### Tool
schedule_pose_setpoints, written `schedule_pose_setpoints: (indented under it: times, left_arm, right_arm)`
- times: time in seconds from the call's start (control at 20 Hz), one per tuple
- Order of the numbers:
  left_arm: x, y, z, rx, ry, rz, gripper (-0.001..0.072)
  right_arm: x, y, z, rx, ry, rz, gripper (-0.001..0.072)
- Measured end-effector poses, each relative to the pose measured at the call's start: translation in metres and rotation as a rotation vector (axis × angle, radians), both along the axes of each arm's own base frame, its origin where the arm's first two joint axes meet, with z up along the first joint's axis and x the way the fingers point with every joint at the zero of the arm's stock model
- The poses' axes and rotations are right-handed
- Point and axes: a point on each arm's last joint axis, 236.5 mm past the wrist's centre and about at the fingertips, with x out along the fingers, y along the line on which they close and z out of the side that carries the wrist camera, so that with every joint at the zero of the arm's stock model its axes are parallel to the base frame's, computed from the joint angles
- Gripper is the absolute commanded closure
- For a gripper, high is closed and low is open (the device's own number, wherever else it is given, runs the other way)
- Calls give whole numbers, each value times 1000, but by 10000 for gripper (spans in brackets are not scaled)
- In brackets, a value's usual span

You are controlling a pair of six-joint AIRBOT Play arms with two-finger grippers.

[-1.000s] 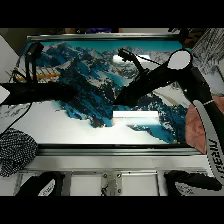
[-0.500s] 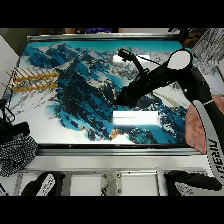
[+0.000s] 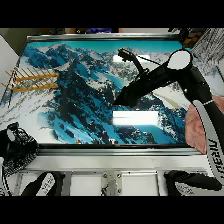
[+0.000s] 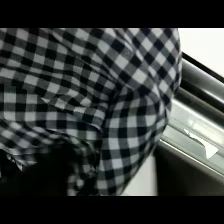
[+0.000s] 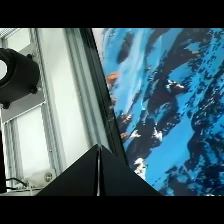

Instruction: Fold the clothes and pants, and hang the long-sleeved shirts on hangers.

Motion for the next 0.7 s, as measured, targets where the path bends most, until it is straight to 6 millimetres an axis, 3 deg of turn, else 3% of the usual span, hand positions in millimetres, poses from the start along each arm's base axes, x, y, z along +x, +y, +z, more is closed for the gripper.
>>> schedule_pose_setpoints:
  times: [0.05, 0.15, 0.3, 0.4, 0.55, 0.6, 0.7]
  left_arm:
    - [1, -2, -2, 0, -2, -11, 694]
    - [15, -4, 4, 8, -28, -37, 694]
    - [67, -12, 45, 38, -153, -118, 695]
    - [118, -34, 96, 56, -309, -221, 694]
    - [184, -102, 200, 51, -614, -429, 694]
    - [200, -135, 244, 32, -739, -506, 694]
    - [213, -190, 317, -10, -934, -633, 694]
  right_arm:
    - [0, 0, 0, 0, 0, 0, 701]
    - [0, 0, 0, 0, 0, 0, 701]
    - [0, 0, 0, 0, 0, 0, 701]
    - [0, 0, 0, 1, 0, -1, 700]
    - [2, 7, 10, 51, 3, -11, 701]
    - [0, 11, 16, 80, 11, -9, 702]
    - [-2, 14, 24, 116, 23, -5, 702]
